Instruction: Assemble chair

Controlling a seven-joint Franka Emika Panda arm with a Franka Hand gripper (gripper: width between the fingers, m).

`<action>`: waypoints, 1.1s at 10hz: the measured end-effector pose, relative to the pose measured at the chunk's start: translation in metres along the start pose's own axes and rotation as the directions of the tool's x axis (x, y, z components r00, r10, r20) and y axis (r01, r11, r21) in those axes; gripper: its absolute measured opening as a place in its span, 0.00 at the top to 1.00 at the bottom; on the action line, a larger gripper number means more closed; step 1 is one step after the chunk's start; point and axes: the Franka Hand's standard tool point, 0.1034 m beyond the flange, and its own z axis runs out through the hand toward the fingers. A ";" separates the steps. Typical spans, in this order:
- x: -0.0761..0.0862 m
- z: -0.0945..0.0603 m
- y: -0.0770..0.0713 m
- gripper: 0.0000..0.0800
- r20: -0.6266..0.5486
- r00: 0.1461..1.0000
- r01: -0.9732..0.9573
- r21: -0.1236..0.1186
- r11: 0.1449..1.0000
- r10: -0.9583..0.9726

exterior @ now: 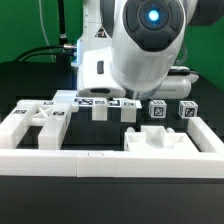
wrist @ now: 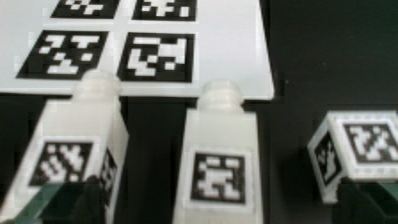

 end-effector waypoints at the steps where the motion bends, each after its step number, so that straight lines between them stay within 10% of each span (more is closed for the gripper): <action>1: 0.002 0.005 -0.001 0.19 0.008 1.000 -0.003 -0.002 1.000 0.003; 9: 0.011 0.024 0.001 0.19 0.046 0.999 -0.017 -0.002 1.000 0.017; 11: 0.011 0.025 0.000 0.33 0.047 0.999 -0.016 -0.003 1.000 0.016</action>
Offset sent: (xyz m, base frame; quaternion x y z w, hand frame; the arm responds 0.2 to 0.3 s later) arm 0.0007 -0.0103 -0.0106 0.0038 -0.0135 0.0361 0.9992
